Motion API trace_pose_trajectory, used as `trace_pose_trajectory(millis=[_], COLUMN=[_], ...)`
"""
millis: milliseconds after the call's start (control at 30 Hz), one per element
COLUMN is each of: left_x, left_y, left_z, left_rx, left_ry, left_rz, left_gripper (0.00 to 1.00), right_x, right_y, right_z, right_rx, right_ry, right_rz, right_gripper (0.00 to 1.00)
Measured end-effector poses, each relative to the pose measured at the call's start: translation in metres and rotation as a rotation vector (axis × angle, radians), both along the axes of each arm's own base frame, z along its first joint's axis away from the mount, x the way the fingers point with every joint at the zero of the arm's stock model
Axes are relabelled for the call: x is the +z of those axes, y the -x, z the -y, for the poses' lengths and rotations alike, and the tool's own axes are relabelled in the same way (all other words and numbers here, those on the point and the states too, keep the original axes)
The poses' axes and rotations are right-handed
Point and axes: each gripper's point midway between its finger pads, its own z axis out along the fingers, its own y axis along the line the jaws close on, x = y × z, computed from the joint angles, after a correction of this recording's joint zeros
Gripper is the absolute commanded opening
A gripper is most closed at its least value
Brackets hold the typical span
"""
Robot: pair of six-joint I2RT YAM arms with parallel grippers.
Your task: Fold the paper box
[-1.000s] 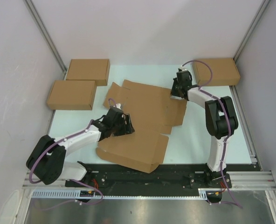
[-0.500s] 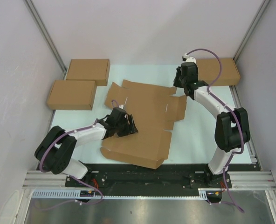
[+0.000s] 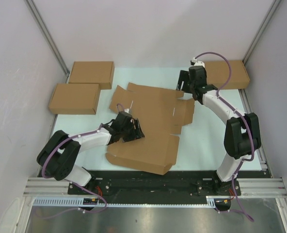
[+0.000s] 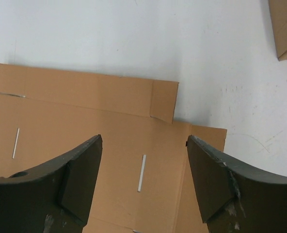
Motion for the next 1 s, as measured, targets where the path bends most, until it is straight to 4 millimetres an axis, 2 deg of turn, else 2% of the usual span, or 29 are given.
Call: trace_pose_trajectory(millis=[167,267,400,567,667,733,767,800,967,1000], left_x=[0.0,0.0,0.0,0.0,0.0,-0.001,-0.001,-0.001,-0.001,-0.001], left_y=[0.002,0.004,0.005,0.008,0.009,0.009,0.009,0.009,0.009,0.008], left_z=[0.003,0.005,0.005,0.004,0.004,0.004,0.004,0.004,0.004,0.005], left_rx=[0.004,0.013,0.022,0.025,0.023,0.023,0.023,0.023,0.022,0.023], left_ry=[0.002,0.013,0.018,0.026,0.029,0.031,0.031,0.032,0.032,0.033], left_rz=[-0.001,0.006,0.019,0.028,0.032,0.035,0.036,0.036,0.037,0.038], left_gripper=[0.71,0.71,0.71,0.71,0.71,0.71,0.71,0.71,0.71,0.71], right_x=[-0.001,-0.012,-0.046,-0.097,-0.114,-0.118,-0.119,-0.118,-0.113,-0.112], right_y=[-0.008,-0.019,-0.037,-0.045,-0.051,-0.051,-0.051,-0.052,-0.057,-0.058], right_z=[0.02,0.031,0.025,0.015,0.012,0.011,0.01,0.01,0.005,0.004], right_rx=[-0.032,-0.054,-0.043,-0.018,-0.017,-0.017,-0.017,-0.018,-0.007,-0.004], right_ry=[-0.043,-0.061,-0.065,-0.056,-0.046,-0.044,-0.043,-0.045,-0.056,-0.056], right_rz=[-0.005,-0.02,-0.077,-0.181,-0.214,-0.221,-0.22,-0.215,-0.185,-0.178], right_gripper=[0.77,0.77,0.76,0.69,0.62,0.52,0.5,0.42,0.24,0.17])
